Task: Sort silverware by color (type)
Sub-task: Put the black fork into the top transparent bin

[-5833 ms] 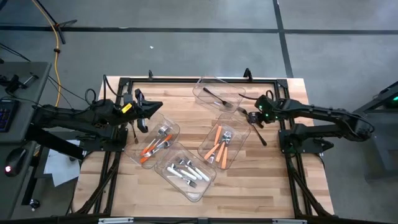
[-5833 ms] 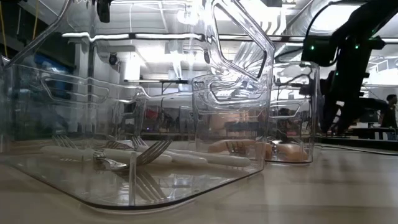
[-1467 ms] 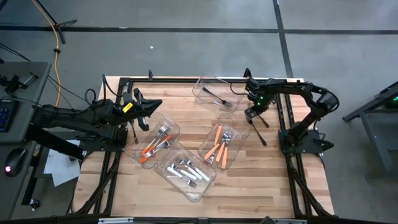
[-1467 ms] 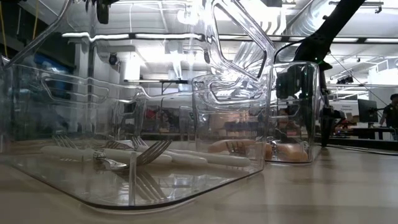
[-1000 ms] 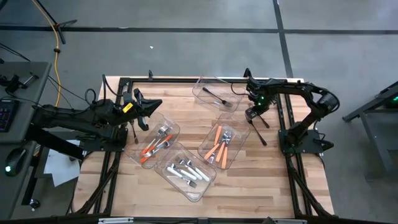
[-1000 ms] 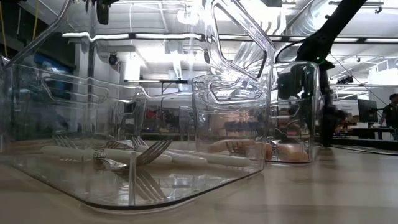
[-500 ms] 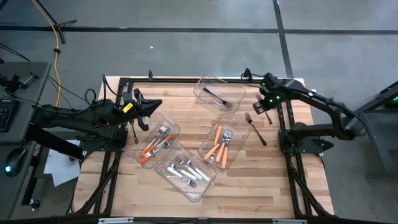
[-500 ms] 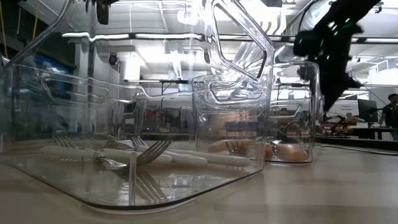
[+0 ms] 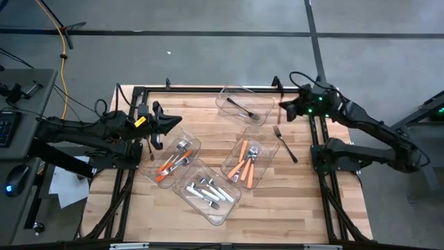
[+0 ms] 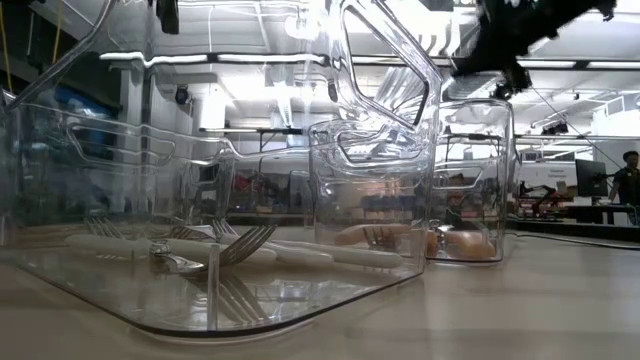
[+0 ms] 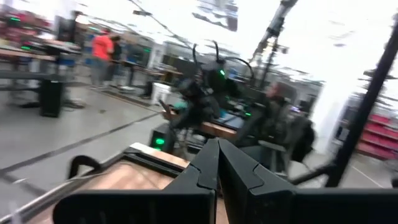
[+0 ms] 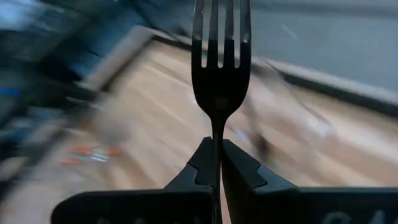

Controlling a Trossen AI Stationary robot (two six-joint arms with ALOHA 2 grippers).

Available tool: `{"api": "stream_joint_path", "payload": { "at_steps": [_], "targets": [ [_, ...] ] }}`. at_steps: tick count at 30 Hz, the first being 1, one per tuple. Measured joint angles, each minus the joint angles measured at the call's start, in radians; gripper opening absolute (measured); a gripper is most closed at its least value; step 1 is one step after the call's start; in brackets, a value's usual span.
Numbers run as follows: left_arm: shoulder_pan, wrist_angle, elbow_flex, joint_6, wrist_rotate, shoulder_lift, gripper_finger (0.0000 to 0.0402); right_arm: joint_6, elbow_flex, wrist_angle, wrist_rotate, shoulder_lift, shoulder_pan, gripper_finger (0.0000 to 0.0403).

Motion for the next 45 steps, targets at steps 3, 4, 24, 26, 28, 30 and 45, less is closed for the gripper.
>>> {"api": "stream_joint_path", "payload": {
  "at_steps": [3,4,24,26,28,30,45],
  "targets": [
    [0.000,-0.001,0.000,0.005,0.029,0.000,0.0000,-0.005,0.001,0.194,-0.016,0.012,0.098,0.0000],
    [0.000,-0.001,0.000,0.005,0.026,0.000,0.0000,-0.005,0.001,0.263,-0.016,0.022,0.131,0.0000],
    [0.039,-0.011,0.000,0.050,0.064,0.004,0.0000,-0.139,0.001,0.718,0.010,0.282,0.492,0.0000],
    [0.039,-0.011,0.000,0.050,0.064,0.004,0.0000,-0.140,0.001,0.719,0.010,0.281,0.492,0.0000],
    [0.039,-0.011,0.000,0.050,0.064,0.004,0.0000,-0.142,0.001,0.719,0.010,0.280,0.491,0.0000],
    [0.039,-0.017,0.000,0.050,0.064,0.004,0.0000,-0.159,0.001,0.720,0.010,0.280,0.491,0.0000],
    [0.039,-0.084,0.000,0.050,0.064,0.004,0.0000,-0.132,0.001,0.764,0.011,0.279,0.489,0.0000]
  ]
}}
